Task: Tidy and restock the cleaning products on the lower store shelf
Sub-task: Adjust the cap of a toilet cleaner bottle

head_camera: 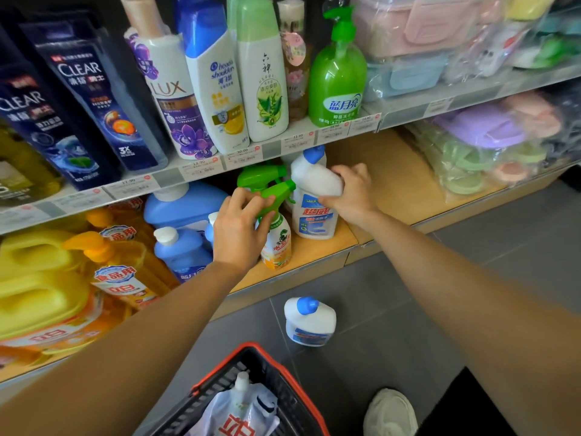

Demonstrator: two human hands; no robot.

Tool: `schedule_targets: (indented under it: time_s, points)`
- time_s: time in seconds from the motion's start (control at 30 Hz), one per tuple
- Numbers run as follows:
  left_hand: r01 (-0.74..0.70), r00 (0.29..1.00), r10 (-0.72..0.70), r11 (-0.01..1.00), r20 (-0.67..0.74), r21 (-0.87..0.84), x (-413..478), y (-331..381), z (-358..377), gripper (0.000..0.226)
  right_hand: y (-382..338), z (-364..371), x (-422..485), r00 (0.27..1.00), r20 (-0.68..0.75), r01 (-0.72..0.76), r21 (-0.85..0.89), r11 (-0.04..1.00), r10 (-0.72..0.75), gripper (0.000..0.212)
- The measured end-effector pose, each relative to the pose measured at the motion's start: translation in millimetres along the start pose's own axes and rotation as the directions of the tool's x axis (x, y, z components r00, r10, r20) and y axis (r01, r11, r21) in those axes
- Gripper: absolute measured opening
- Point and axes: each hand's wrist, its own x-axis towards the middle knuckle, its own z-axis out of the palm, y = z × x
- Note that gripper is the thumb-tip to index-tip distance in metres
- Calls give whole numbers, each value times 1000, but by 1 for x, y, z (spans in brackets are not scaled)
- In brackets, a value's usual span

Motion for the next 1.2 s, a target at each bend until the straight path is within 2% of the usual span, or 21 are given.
schedule_targets:
  time_s: [0.2, 0.5, 0.6, 0.67, 0.73, 0.8, 0.9, 1.07, 1.2]
  points:
    - [32, 997, -30, 999, 73, -24, -1, 5, -8, 23, 4, -1, -16, 1000, -3, -18, 100, 995, 19, 62]
    - [131, 909, -111, 991, 401, -25, -4, 6, -33, 65, -13, -35, -57, 992, -127, 4, 89, 996, 7, 56]
    - [99, 920, -90, 995, 381, -4, -7, 13, -43, 65, -31, -64, -68, 989, -149, 26, 69, 997, -16, 54]
    - [138, 930, -98, 987, 355, -87, -11, 22, -50, 61, -47, -84, -78, 991, -130, 50, 68, 996, -41, 54]
    - [274, 898, -144, 923, 417, -271, -16, 34, -59, 63, -65, -101, -93, 996, -63, 74, 127, 989, -67, 54]
    - [408, 847, -163, 811, 506, -420, -22, 47, -70, 68, -81, -114, -110, 996, 19, 81, 228, 970, -88, 53]
    - [570, 767, -187, 637, 614, -518, -29, 60, -94, 83, -100, -125, -138, 985, 115, 67, 424, 903, -127, 52]
    - [621, 720, -29, 474, 694, -624, -52, 71, -137, 57, -124, -117, -178, 958, 225, -5, 631, 776, -177, 50]
    - [672, 702, -88, 411, 707, -616, -69, 66, -168, 55, -138, -97, -198, 937, 296, -90, 717, 691, -186, 48]
